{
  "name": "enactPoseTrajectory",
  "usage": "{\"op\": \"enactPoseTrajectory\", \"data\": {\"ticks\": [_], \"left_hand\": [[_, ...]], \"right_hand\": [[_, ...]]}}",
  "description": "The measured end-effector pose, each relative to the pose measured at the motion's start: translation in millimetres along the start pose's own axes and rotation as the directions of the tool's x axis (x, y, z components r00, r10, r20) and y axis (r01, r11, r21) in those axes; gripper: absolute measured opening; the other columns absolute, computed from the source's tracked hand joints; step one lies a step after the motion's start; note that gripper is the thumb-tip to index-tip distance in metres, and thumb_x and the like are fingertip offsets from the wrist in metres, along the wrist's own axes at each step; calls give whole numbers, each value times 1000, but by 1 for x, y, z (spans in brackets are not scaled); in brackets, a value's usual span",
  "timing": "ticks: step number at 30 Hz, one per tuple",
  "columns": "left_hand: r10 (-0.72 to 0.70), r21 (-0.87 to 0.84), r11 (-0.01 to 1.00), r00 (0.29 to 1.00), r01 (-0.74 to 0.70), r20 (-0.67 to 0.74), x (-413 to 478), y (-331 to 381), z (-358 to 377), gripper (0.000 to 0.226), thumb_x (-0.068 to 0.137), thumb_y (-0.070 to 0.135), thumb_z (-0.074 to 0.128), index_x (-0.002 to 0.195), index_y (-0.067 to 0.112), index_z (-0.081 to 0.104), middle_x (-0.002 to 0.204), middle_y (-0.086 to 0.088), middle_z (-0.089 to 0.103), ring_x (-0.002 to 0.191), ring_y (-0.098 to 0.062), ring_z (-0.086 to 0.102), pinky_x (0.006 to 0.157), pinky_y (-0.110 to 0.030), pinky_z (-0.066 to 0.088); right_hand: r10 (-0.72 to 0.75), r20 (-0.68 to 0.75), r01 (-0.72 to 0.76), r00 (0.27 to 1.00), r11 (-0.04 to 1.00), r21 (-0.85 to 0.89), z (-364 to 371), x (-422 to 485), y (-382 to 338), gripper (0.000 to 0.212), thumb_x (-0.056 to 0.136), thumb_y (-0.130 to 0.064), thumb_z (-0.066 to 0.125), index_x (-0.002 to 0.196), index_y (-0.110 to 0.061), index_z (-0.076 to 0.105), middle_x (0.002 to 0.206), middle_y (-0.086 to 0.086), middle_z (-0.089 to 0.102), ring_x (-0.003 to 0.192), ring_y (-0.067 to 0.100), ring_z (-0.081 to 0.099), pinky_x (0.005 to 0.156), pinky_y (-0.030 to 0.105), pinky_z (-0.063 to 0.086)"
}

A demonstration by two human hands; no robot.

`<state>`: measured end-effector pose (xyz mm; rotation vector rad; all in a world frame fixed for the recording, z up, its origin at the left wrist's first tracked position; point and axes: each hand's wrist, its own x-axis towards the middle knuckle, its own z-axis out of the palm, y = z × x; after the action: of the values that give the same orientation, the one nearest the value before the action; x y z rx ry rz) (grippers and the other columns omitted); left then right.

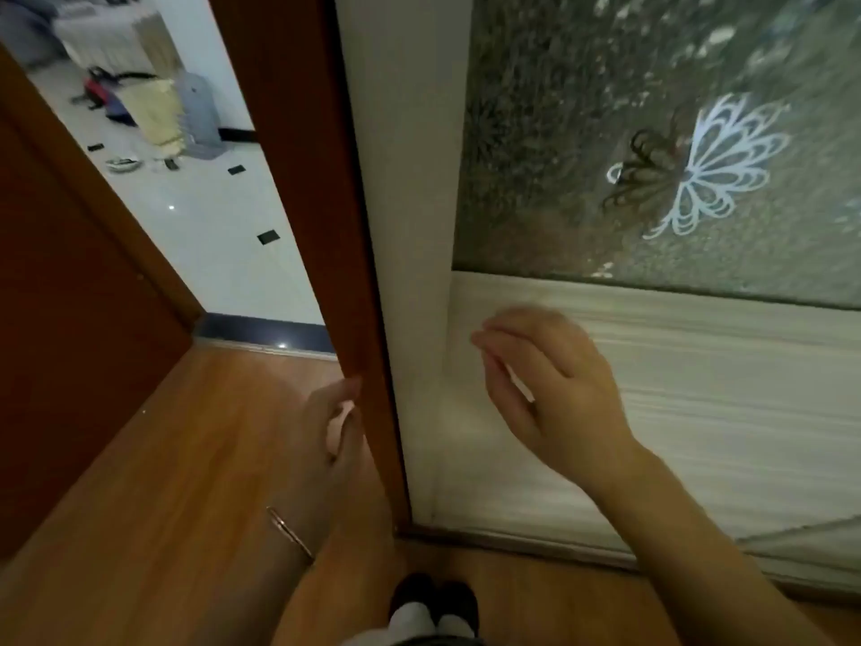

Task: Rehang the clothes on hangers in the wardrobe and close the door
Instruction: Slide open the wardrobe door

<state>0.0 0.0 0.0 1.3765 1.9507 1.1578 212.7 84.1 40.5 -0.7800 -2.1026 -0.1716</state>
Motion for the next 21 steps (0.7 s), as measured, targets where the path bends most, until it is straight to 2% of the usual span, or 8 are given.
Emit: {"op": "enactPoseTrajectory", "data": {"ticks": [1, 2, 5, 8, 12, 16, 19, 21], "left_hand": [[43, -53, 998, 997, -47, -71, 10, 33, 22, 87, 74, 75, 32, 121, 5, 49, 119, -25, 59, 110, -32, 55, 93, -37, 48], [159, -48, 985, 982, -164, -102, 9, 47, 23, 76, 79, 64, 36, 125, 4, 47, 124, -18, 56, 116, -22, 52, 98, -32, 46], [467, -40, 880, 877, -474, -116, 22, 77, 32, 54, 84, 35, 44, 135, 22, 33, 139, 6, 39, 128, -2, 36, 106, -27, 36], [503, -25, 859, 850, -512, -155, 26, 91, 37, 65, 81, 42, 41, 137, 31, 10, 146, 19, 14, 133, 20, 9, 115, -16, 19], [516, 2, 854, 845, -521, -138, 21, 103, 44, 74, 77, 49, 38, 138, 37, -3, 140, 35, -5, 131, 23, -10, 113, -18, 7], [473, -43, 870, 857, -491, -206, 23, 111, 49, 70, 74, 52, 39, 134, 46, 4, 145, 29, 2, 133, 18, -1, 111, -26, 17], [467, -92, 858, 843, -505, -267, 28, 114, 48, 62, 73, 46, 45, 130, 40, 21, 142, 18, 20, 129, 9, 17, 104, -16, 22], [483, -157, 831, 831, -534, -276, 32, 117, 45, 53, 71, 42, 50, 120, 41, 32, 135, 17, 28, 123, 16, 26, 101, -7, 29]], "right_hand": [[-96, -117, 90, 988, 994, -55, -7, 18, 0, 18, 83, -4, 60, 96, -4, 71, 98, 12, 71, 101, 22, 57, 88, 33, 48], [-182, -200, 149, 963, 974, -168, -13, 34, -5, 21, 82, -4, 61, 101, -6, 69, 105, 12, 70, 108, 23, 55, 94, 38, 45], [-271, -314, 143, 910, 915, -377, -20, 79, -6, 36, 83, -7, 58, 119, -12, 58, 129, 7, 56, 123, 23, 46, 109, 41, 30], [-229, -341, 34, 912, 869, -494, -22, 92, 6, 40, 90, -13, 51, 130, -14, 52, 138, 3, 42, 130, 21, 40, 115, 38, 17], [-290, -237, 72, 927, 759, -647, -32, 94, 33, 47, 92, -16, 49, 138, -16, 43, 143, -3, 33, 136, 11, 30, 118, 31, 5], [-302, -223, 77, 927, 733, -676, -32, 90, 40, 49, 92, -20, 47, 140, -17, 38, 145, -5, 30, 143, 9, 20, 118, 31, 6], [-305, -203, 84, 931, 717, -692, -34, 88, 46, 52, 92, -22, 49, 142, -18, 34, 148, -8, 27, 145, 7, 6, 118, 32, 9], [-305, -194, 89, 932, 713, -695, -39, 85, 51, 53, 92, -22, 48, 142, -18, 33, 147, -5, 31, 145, 7, 5, 116, 33, 13]]}}
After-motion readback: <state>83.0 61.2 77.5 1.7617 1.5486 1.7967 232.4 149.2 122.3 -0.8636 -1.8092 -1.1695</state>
